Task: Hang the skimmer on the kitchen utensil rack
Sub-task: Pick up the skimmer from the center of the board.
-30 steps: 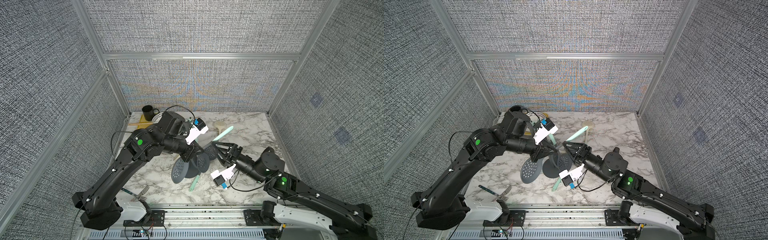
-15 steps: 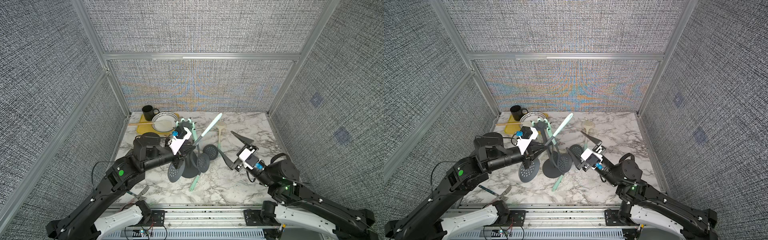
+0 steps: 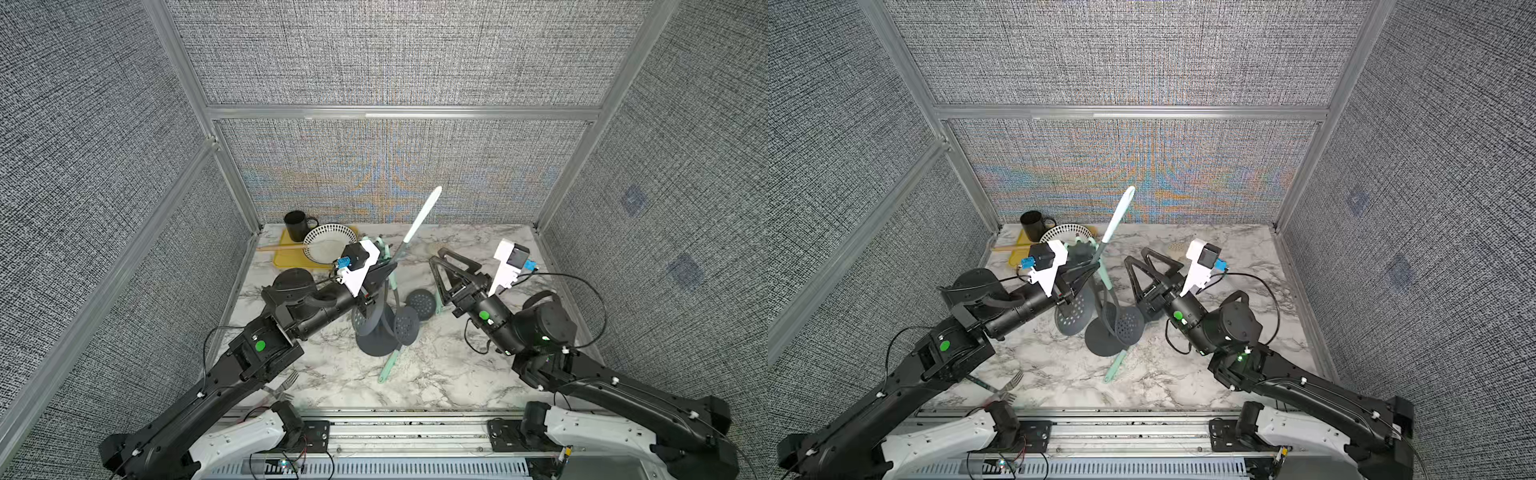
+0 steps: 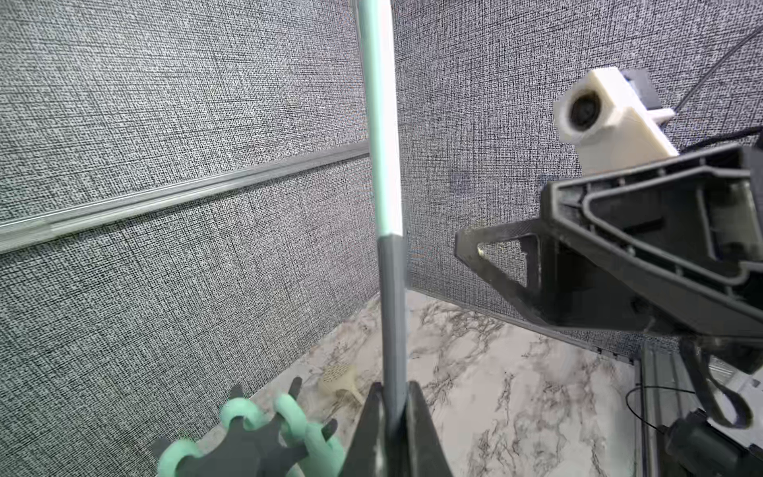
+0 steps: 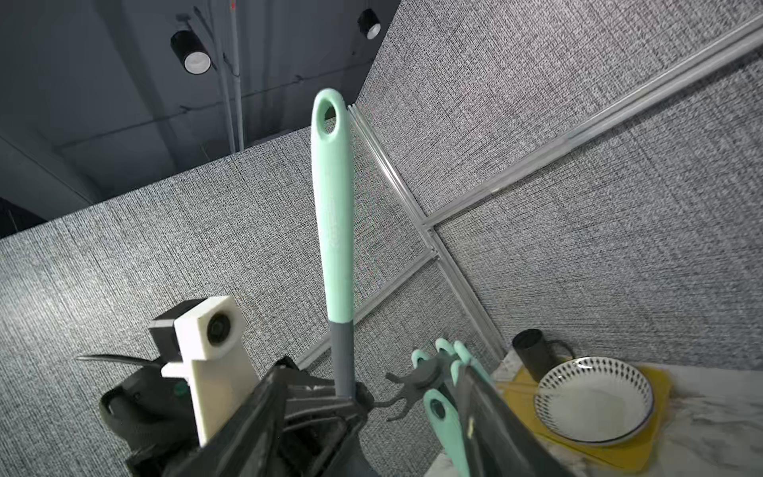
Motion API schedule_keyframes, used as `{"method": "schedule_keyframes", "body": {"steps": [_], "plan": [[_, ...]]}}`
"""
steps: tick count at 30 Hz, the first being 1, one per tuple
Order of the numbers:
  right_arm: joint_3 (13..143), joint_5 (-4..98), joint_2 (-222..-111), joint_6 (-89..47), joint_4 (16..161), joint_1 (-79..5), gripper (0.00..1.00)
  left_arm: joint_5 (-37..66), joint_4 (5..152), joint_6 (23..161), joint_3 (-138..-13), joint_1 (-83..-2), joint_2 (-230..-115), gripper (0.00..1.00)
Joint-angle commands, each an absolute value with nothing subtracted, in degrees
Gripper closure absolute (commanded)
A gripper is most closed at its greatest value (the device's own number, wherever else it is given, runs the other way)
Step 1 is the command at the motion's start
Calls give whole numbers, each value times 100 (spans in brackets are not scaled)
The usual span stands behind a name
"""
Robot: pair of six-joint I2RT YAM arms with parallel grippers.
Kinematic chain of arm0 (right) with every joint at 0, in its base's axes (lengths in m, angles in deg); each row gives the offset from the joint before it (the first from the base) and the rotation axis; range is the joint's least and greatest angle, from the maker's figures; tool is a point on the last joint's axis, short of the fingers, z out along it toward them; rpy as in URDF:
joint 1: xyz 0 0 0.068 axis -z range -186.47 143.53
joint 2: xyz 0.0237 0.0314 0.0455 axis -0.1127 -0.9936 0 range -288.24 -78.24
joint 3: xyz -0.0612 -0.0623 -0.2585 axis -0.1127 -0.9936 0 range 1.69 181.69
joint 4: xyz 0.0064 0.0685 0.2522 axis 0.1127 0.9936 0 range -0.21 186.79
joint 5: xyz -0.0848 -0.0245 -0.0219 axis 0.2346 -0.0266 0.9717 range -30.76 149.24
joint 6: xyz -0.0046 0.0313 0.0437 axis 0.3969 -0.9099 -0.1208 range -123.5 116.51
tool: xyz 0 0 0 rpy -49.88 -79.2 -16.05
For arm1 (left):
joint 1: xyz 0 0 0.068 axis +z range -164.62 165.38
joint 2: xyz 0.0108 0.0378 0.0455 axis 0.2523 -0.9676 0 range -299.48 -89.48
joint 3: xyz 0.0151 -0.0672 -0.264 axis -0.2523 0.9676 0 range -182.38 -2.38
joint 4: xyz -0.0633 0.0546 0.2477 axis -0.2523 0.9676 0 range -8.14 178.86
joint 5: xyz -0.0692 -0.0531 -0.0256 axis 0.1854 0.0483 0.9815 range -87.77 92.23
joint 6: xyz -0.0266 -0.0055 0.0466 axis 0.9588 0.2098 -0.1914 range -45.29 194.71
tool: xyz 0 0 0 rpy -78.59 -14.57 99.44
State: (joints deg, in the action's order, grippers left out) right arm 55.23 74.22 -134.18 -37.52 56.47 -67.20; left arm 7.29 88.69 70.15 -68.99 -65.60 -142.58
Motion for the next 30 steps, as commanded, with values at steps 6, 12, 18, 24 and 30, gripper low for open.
{"method": "schedule_keyframes", "body": {"steps": [6, 12, 18, 24, 30], "plan": [[6200, 7822, -14084, -3945, 5391, -6992, 32, 654, 8564, 6931, -6918, -6598, -14286, 98], [6506, 8033, -14373, -3414, 5356, -7019, 33, 655, 8623, 6917, -6918, -6595, -14266, 98], [6787, 8090, -14608, -3013, 5492, -7019, 40, 653, 8651, 6915, -6909, -6603, -14249, 98], [6791, 8075, -14634, -2982, 5408, -7023, 54, 651, 8678, 6915, -6892, -6603, -14222, 98], [6848, 8028, -14691, -2959, 5371, -7022, 61, 663, 8687, 6933, -6875, -6603, -14213, 98]]}}
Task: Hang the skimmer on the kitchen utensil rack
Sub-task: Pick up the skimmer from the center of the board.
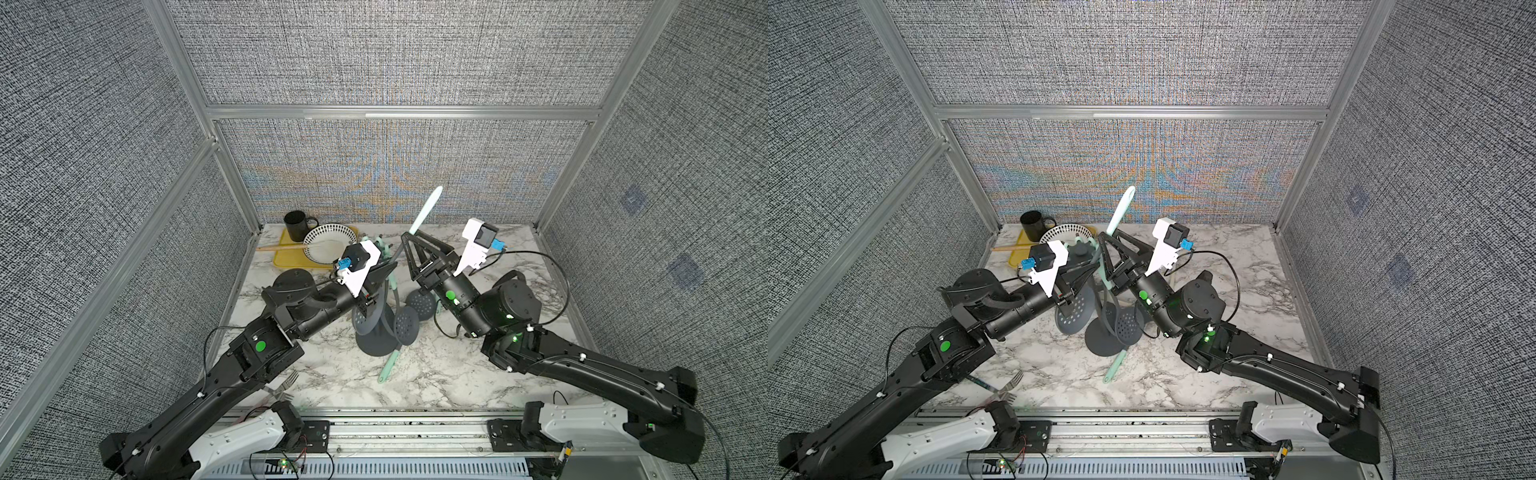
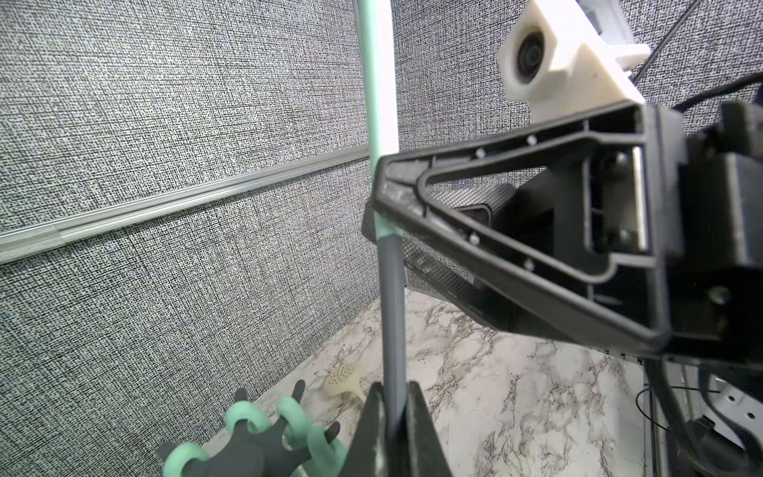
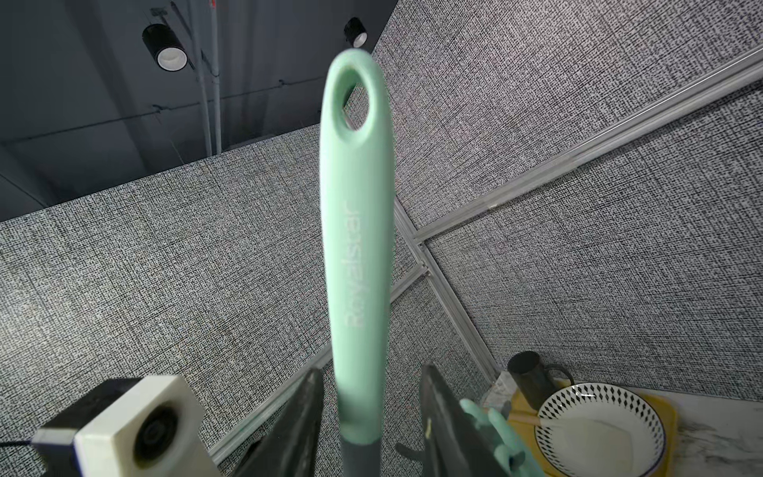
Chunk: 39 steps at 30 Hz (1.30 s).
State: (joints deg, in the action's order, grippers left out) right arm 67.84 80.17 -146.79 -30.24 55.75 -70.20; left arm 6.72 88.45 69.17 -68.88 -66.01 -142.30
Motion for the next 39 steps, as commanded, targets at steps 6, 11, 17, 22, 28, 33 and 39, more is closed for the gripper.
{"method": "schedule_keyframes", "body": {"steps": [6, 11, 17, 22, 28, 33, 39], "plan": [[6892, 8000, -14733, -2932, 5324, -7024, 70, 675, 8687, 6944, -6850, -6603, -14205, 98], [6928, 7951, -14775, -2947, 5325, -7015, 77, 667, 8704, 6952, -6839, -6603, -14179, 98], [6910, 7932, -14794, -3004, 5322, -7019, 89, 646, 8712, 6959, -6834, -6603, -14162, 98], [6871, 7902, -14758, -3029, 5318, -7019, 100, 779, 8749, 7037, -6866, -6599, -14165, 47], [6643, 7680, -14317, -2845, 5561, -7019, 100, 1282, 9039, 7357, -6858, -6608, -13873, 2], [6413, 7669, -13785, -2562, 6496, -6995, 100, 1397, 9417, 7741, -6402, -6603, -12955, 3], [6302, 7790, -13475, -2423, 7850, -7018, 100, 557, 9697, 8314, -5635, -6603, -12062, 14]]}}
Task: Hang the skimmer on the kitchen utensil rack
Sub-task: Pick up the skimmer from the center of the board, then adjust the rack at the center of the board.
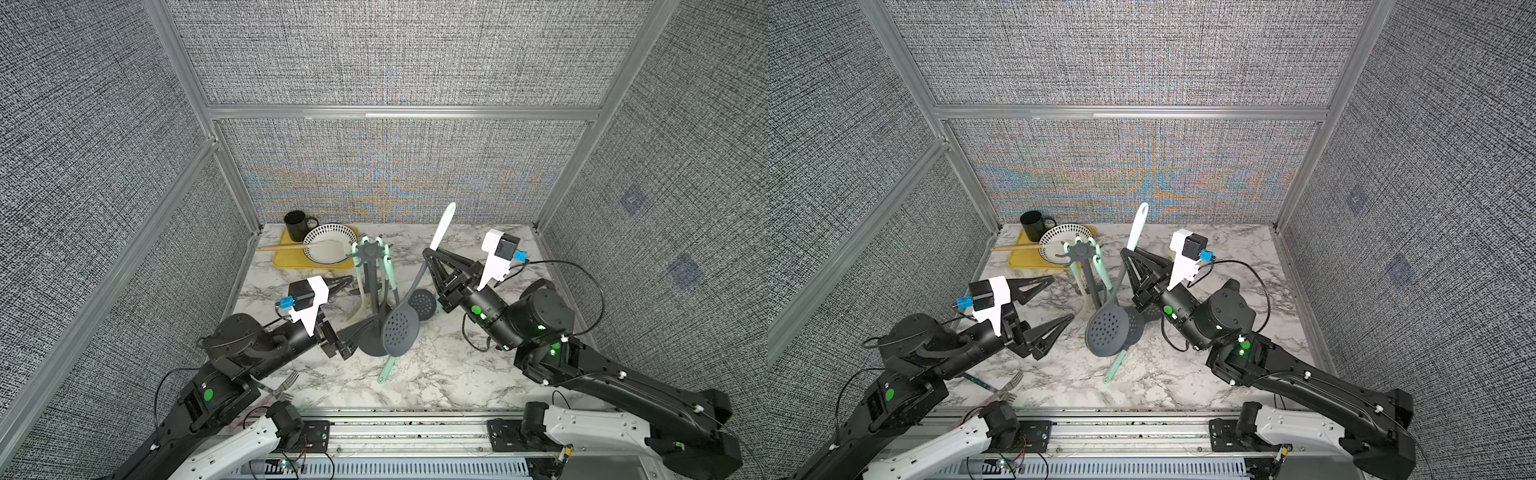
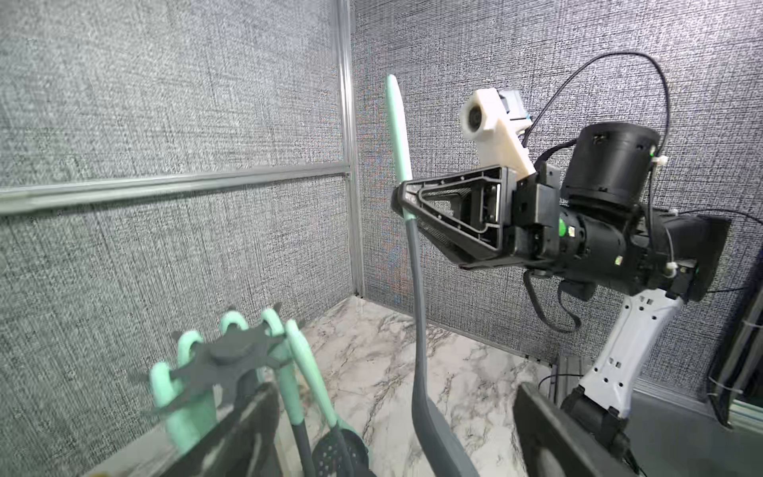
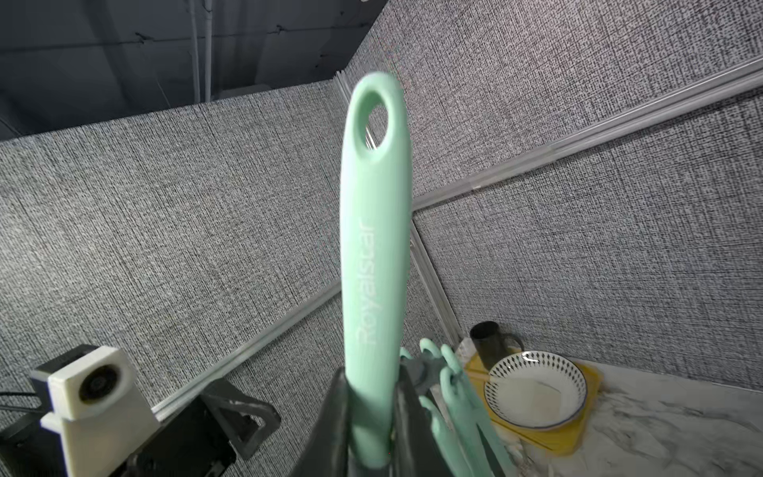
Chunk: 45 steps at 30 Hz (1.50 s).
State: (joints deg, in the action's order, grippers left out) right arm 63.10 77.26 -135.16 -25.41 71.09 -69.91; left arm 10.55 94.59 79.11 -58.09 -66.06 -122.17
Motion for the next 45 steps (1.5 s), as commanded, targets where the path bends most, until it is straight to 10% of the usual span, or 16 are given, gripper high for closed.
{"method": "schedule_keyframes", "body": {"steps": [1, 20, 45], "plan": [[6321, 7845, -13498, -2412, 8048, -7057, 100, 346, 9760, 8427, -5532, -6603, -12029, 17], [5988, 8762, -13631, -1905, 8804, -8056, 100, 1593, 7524, 9244, -3521, -5338, -12531, 34], [5715, 9130, -13468, -1844, 8662, -8323, 100, 1250, 6341, 8590, -3882, -5156, -14012, 56]]}}
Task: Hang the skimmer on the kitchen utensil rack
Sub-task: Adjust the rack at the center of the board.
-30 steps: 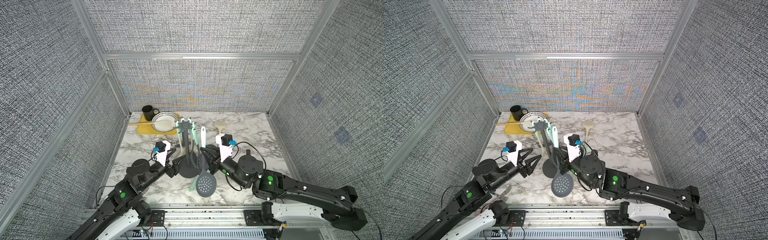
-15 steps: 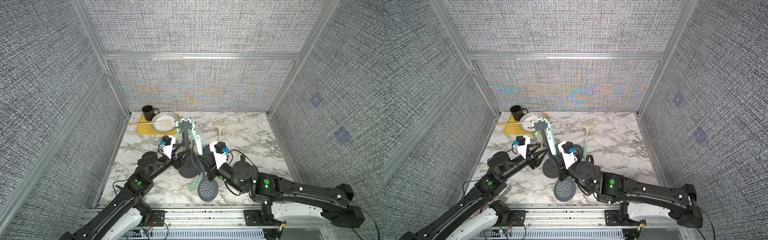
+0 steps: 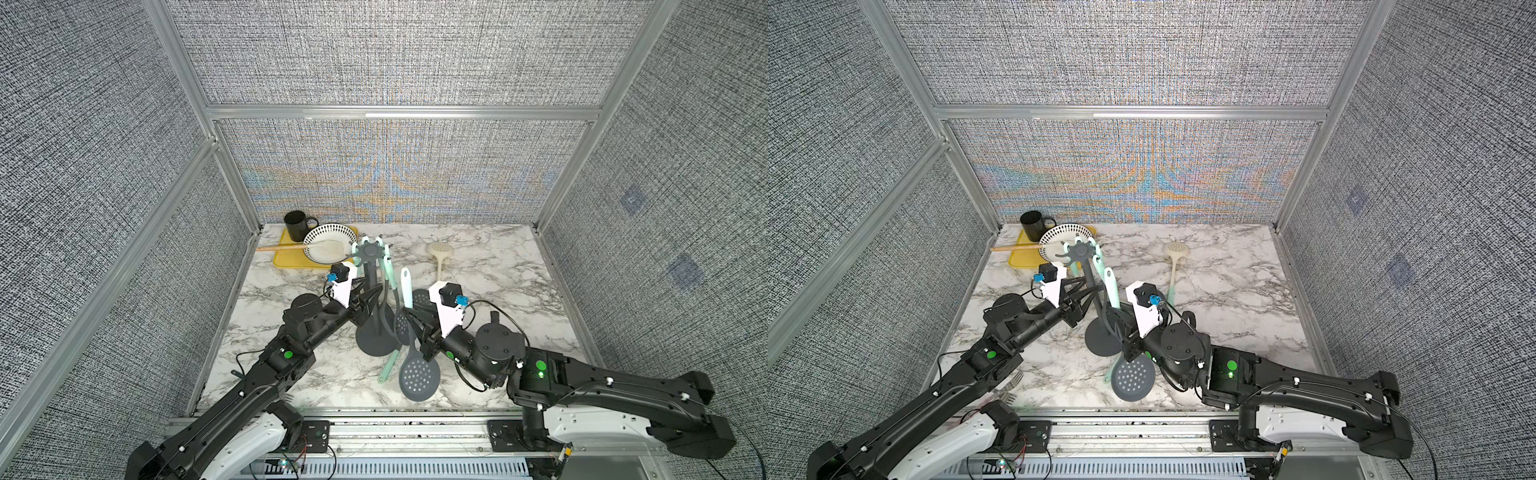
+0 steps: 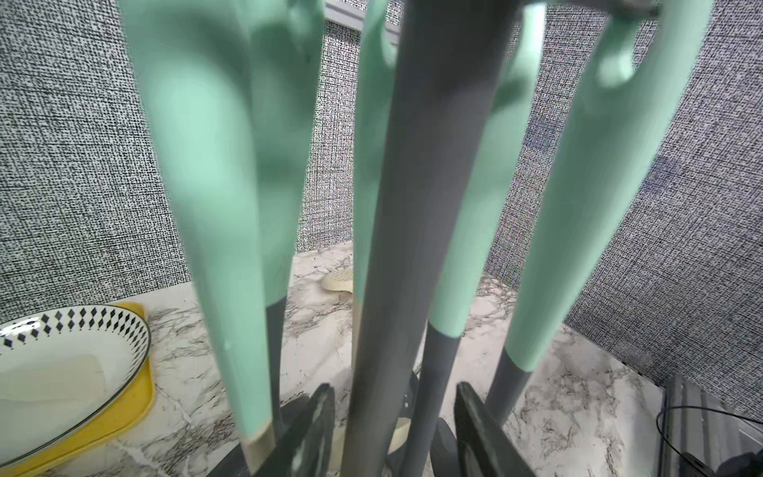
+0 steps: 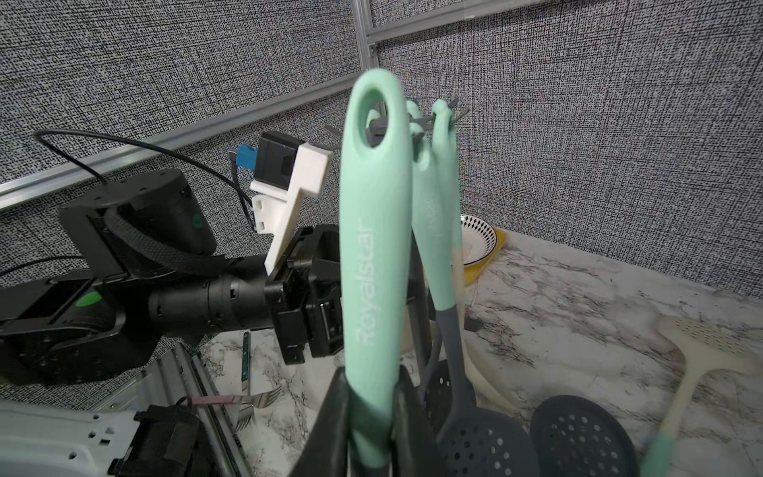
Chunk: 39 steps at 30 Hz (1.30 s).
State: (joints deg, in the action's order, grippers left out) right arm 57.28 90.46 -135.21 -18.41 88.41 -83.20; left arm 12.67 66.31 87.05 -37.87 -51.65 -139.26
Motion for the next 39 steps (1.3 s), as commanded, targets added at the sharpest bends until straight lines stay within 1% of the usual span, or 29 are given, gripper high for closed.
{"method": "schedule_keyframes", "body": {"steps": [1, 8, 14, 17, 22, 28, 32, 35, 39], "plan": [[5707, 9163, -13450, -1838, 8679, -8322, 100, 1264, 6326, 8578, -3907, -5164, -14056, 58], [5691, 9502, -13272, -1802, 8847, -8315, 100, 1419, 6191, 8580, -4053, -5162, -14394, 66], [5568, 9606, -13111, -1820, 8852, -8318, 100, 1274, 6199, 8552, -4060, -5162, -14431, 80], [5539, 9675, -13076, -1806, 8870, -8311, 100, 1152, 6287, 8481, -4134, -5162, -14448, 86], [5522, 9740, -13024, -1748, 8950, -8251, 100, 642, 6220, 8331, -4289, -5171, -14528, 98], [5437, 9733, -12876, -1781, 9111, -8129, 100, -7, 5877, 7941, -4606, -5179, -14709, 98], [5376, 9693, -12748, -1830, 9237, -8013, 100, -478, 5503, 7726, -4861, -5256, -15083, 98], [5325, 9644, -12655, -1872, 9313, -7922, 100, -1006, 5138, 7625, -5014, -5354, -15439, 98], [5263, 9595, -12576, -1930, 9400, -7807, 100, -2153, 4598, 7778, -5169, -5560, -15936, 98]]}}
